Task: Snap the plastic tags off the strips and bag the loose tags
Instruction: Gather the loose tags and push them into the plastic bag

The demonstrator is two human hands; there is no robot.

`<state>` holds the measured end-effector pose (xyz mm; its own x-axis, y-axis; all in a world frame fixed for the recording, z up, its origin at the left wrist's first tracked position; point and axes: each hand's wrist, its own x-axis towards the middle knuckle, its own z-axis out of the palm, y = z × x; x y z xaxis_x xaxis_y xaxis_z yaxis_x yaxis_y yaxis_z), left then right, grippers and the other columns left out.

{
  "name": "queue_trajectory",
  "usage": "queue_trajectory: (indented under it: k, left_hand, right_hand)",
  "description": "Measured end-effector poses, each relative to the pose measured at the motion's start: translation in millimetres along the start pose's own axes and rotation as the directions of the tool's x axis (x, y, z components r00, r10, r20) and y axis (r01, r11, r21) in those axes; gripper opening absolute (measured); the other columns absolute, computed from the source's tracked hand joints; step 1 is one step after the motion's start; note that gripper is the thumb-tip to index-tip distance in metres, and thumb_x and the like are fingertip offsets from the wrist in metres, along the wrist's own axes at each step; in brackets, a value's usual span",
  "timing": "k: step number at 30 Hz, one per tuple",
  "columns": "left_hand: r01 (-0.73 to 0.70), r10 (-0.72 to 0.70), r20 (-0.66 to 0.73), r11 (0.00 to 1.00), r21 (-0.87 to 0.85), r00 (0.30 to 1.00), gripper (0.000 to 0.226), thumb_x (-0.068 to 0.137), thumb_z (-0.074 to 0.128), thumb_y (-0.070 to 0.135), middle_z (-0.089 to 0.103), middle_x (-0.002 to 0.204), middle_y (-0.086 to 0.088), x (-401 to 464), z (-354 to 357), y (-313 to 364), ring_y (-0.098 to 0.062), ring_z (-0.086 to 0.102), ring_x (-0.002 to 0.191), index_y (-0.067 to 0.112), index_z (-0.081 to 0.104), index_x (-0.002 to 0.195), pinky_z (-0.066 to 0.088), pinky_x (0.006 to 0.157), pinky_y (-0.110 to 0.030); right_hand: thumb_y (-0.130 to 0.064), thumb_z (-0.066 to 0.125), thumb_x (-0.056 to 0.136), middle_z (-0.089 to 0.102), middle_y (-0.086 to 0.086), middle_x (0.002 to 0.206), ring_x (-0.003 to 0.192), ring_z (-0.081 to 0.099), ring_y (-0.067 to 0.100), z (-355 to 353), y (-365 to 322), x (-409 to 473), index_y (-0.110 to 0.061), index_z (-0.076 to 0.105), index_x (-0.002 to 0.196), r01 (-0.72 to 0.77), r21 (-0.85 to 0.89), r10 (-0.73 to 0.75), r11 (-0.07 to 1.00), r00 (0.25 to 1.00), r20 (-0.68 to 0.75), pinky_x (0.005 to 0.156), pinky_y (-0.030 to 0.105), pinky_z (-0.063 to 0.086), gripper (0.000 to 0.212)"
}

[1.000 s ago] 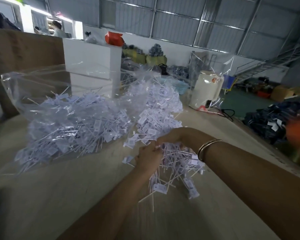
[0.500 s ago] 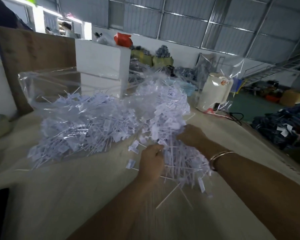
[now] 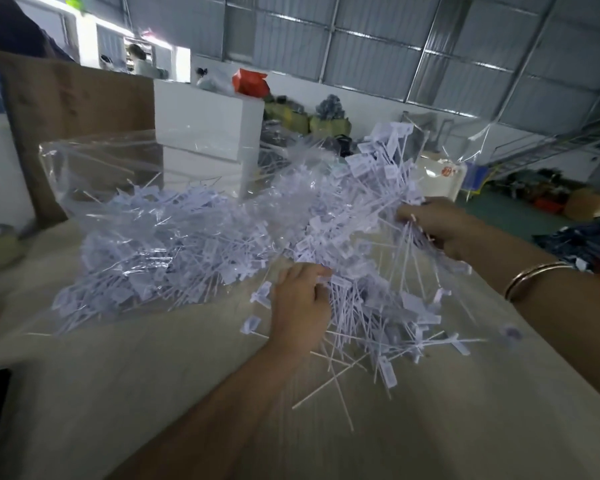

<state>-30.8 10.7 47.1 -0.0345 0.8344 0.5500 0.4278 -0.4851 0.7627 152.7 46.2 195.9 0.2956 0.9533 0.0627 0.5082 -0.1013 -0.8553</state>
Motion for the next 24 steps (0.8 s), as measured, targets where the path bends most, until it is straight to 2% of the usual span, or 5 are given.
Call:
queue_trajectory:
  k: [8,11,14,18,24]
  left_hand:
    - [-0.369,0.484,-0.179,0.817,0.443,0.856,0.039,0.072,0.052,0.005,0.055,0.120,-0.008,49,-93,50,-0.024,0.043,0.115,0.015,0.061,0.108,0.028,0.091,-0.035]
    - [-0.083,0.288,-0.128,0.620,0.780,0.949,0.059,0.080,0.060,0.026,0.037,0.142,-0.016,74,-133,34,-0.032,0.029,0.132,0.014,0.040,0.134,0.022,0.105,-0.047]
    - [0.021,-0.081,0.007,0.342,0.940,0.997,0.048,0.088,0.044,0.044,0.058,0.120,-0.010,73,-141,18,-0.027,0.053,0.112,0.017,0.045,0.127,0.033,0.099,-0.040]
    - [-0.234,-0.161,0.325,0.419,0.877,0.932,0.038,0.095,0.034,0.041,0.058,0.122,-0.001,41,-111,-2,-0.021,0.057,0.110,0.032,0.042,0.131,0.038,0.094,-0.038]
    - [-0.293,-0.035,0.338,0.422,0.858,0.940,0.046,0.090,0.041,0.023,0.057,0.123,0.000,49,-109,-1,-0.019,0.054,0.111,0.037,0.042,0.134,0.038,0.093,-0.037]
  right_hand:
    - [-0.015,0.068,0.076,0.043,-0.003,0.033,0.026,0.039,0.007,-15,-29,17,-0.013,0.052,0.055,0.049,-0.011,-0.049,0.999,0.998,-0.024,0.036,0.011,0.034,0.026]
    - [-0.016,0.065,0.076,0.043,-0.001,0.038,0.029,0.039,0.008,-22,-51,20,-0.015,0.048,0.054,0.086,-0.025,-0.086,0.996,0.996,-0.022,0.038,0.011,0.033,0.028]
    - [-0.017,0.064,0.074,0.041,0.006,0.056,0.046,0.037,0.014,-16,-75,19,-0.016,0.051,0.062,0.137,-0.029,-0.136,0.990,0.991,0.017,0.050,0.025,0.032,0.018]
    - [-0.014,0.060,0.077,0.043,0.007,0.060,0.049,0.041,0.016,3,-105,15,-0.015,0.051,0.062,0.171,0.032,-0.174,0.985,0.977,0.127,0.051,0.025,0.041,0.018]
    - [-0.013,0.058,0.078,0.051,0.003,0.048,0.047,0.051,0.017,41,-153,3,-0.015,0.050,0.054,0.225,0.191,-0.270,0.956,0.929,0.255,0.049,0.023,0.047,0.026]
